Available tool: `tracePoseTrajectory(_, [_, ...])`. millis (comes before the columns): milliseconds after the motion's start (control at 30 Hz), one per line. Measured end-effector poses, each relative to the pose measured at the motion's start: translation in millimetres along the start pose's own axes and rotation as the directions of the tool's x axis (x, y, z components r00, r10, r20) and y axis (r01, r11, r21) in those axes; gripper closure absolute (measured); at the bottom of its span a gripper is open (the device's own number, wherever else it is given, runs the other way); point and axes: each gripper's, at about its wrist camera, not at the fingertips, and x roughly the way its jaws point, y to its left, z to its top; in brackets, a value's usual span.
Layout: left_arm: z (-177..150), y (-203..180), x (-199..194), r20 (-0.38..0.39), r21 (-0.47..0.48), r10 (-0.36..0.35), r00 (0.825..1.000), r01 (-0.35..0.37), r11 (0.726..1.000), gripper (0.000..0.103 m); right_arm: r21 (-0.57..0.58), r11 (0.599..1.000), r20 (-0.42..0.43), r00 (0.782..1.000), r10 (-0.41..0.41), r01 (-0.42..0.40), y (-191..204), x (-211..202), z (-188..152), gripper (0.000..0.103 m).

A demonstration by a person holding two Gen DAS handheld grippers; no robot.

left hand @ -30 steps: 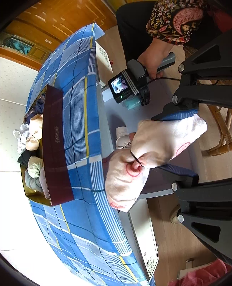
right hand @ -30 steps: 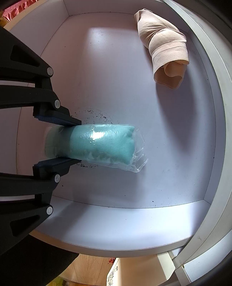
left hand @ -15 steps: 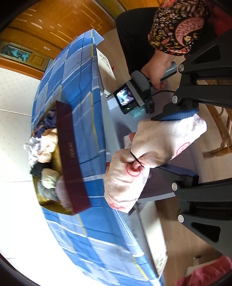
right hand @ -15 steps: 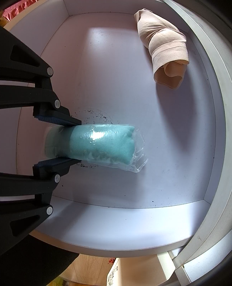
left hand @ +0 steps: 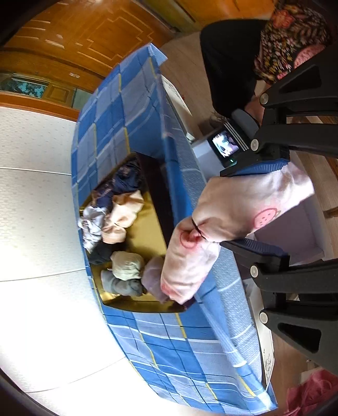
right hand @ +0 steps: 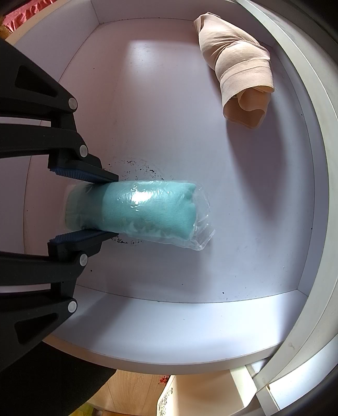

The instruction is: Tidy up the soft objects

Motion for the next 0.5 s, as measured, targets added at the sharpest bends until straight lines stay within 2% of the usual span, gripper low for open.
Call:
tracePoseTrajectory(100, [12.8, 4.1, -14.8, 0.039, -0.023, -0.020, 0.999, 0.021, 1.000, 0.059, 0.000, 1.000, 0.000, 1.000, 0.000, 0.000, 0.0, -2.3, 0.7, 0.070])
tracePoseTrajectory(200, [25.5, 6.8, -31.6, 0.084, -0.019, -0.007, 0.996, 0.008, 1.000, 0.067, 0.000, 1.000, -0.001, 1.000, 0.001, -0.001, 0.0, -6.2, 2.3, 0.070])
tracePoseTrajectory(267, [33.7, 10.1, -36.9, 0.104, -0.022, 0.006, 0.995, -0.003, 1.000, 0.068, -0.001, 1.000, -0.001, 1.000, 0.000, 0.000, 0.2, -6.0, 2.3, 0.070])
tracePoseTrajectory(400, [38.4, 14.1, -22.8, 0.093, -0.014, 0.038, 0.995, -0.036, 0.999, 0.068, 0.001, 1.000, -0.001, 1.000, 0.001, -0.001, 0.4, -6.5, 2.6, 0.070])
tracePoseTrajectory(500, [23.8, 16.0, 1.4, 0.040, -0.041, 0.011, 0.999, -0.010, 0.999, 0.067, 0.006, 1.000, -0.001, 1.000, 0.009, -0.009, -0.5, -6.9, 2.2, 0.070])
